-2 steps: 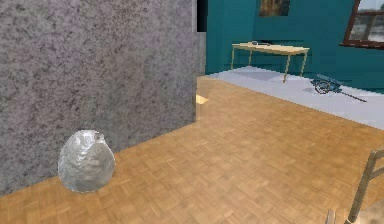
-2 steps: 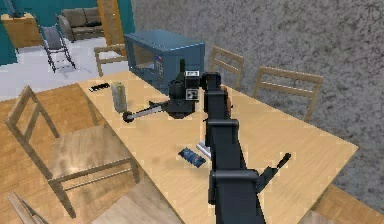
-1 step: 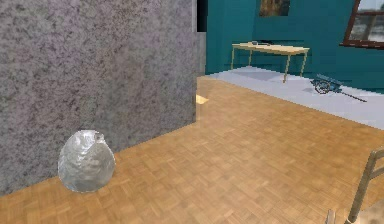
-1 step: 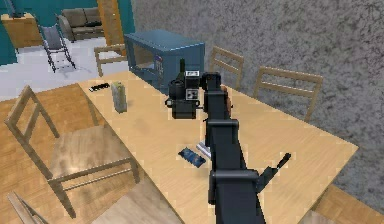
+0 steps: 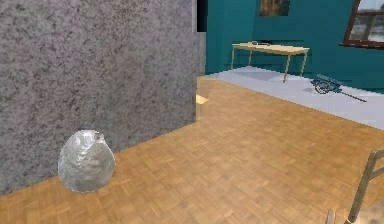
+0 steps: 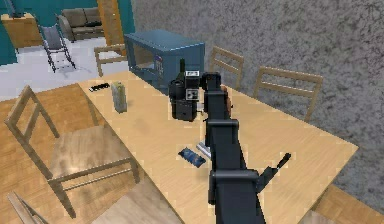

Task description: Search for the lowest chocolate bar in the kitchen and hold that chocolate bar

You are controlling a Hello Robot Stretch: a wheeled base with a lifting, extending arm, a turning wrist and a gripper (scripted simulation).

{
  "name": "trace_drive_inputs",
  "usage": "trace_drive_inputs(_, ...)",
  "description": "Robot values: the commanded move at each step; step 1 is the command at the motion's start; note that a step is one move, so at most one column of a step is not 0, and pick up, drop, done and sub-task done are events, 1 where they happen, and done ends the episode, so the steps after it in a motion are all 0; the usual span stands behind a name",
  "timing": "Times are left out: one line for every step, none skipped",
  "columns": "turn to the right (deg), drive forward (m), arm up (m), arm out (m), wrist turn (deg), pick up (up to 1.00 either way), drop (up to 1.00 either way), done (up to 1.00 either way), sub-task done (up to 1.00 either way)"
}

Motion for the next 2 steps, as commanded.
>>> trace_drive_inputs(0.0,0.0,-0.3,0.0,0.0,0.0,0.0,0.0,0.0)
trace_drive_inputs(0.0,0.0,0.0,0.0,0.0,1.0,0.0,0.0,0.0)
